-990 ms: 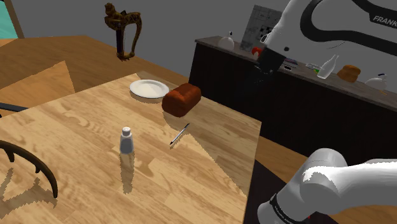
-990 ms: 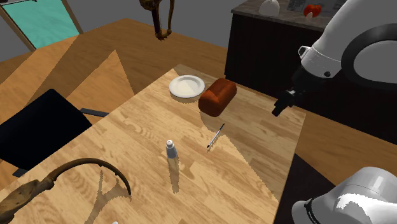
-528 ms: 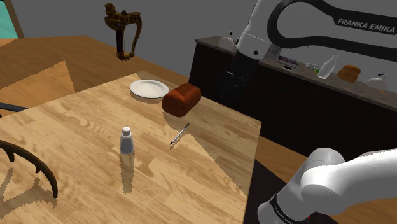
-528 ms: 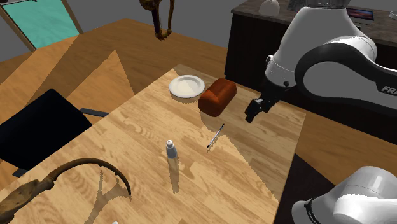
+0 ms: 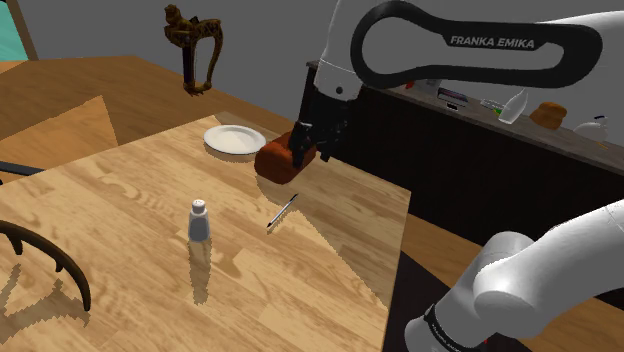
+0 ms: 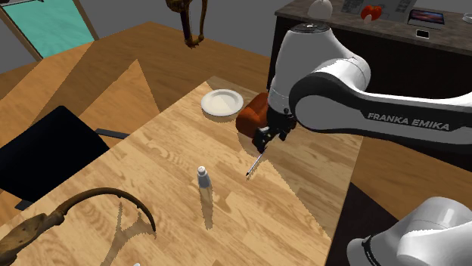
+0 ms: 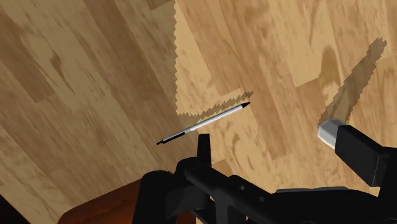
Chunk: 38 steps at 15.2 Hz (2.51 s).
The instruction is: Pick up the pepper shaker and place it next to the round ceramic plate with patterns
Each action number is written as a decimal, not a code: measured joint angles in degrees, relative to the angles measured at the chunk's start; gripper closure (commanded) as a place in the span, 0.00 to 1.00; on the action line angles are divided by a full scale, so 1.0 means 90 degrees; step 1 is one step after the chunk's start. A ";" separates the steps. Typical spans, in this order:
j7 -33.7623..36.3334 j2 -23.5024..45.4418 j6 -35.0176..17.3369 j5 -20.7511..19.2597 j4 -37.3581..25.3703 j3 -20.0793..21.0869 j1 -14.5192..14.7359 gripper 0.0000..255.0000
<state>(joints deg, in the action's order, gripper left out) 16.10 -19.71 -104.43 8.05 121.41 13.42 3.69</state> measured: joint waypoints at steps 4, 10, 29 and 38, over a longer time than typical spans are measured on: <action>0.0588 0.0935 -0.0215 -0.0229 -0.0579 0.0404 0.0089 0.00; 0.1540 0.2528 -0.0253 -0.0831 -0.1827 0.0859 0.0353 0.00; 0.2785 0.5630 -0.0088 -0.2023 -0.4404 0.0901 0.1350 0.00; 0.2795 0.5643 -0.0113 -0.2029 -0.4396 0.0900 0.1357 1.00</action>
<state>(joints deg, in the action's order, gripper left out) 41.25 31.07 -105.45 -10.21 81.85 21.52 15.90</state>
